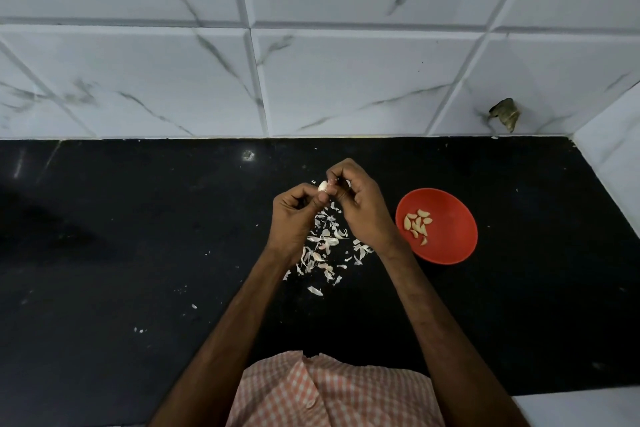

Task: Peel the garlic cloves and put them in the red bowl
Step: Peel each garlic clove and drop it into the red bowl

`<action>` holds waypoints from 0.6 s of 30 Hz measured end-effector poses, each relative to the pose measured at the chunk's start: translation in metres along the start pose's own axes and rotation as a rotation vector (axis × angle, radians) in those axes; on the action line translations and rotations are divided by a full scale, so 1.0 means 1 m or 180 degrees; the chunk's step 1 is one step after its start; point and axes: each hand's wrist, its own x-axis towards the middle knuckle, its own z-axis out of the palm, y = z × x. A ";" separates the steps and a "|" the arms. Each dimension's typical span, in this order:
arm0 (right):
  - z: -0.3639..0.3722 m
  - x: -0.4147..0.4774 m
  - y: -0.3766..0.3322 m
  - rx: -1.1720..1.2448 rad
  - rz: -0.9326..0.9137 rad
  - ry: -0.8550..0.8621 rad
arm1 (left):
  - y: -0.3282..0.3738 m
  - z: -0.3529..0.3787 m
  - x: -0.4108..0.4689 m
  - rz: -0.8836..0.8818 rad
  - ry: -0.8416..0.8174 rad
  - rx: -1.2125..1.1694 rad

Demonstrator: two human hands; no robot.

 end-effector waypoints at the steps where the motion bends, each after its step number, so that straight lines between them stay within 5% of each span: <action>1: 0.002 -0.001 0.001 -0.0059 -0.0027 0.0040 | -0.002 0.000 0.000 -0.0012 0.0058 -0.0010; 8: 0.010 -0.003 0.003 -0.0727 -0.0286 0.0454 | -0.007 0.006 0.000 -0.0211 0.0448 -0.0073; 18: -0.007 -0.005 0.001 -0.0326 0.0142 0.0644 | -0.006 -0.005 0.001 -0.0011 0.0471 0.0153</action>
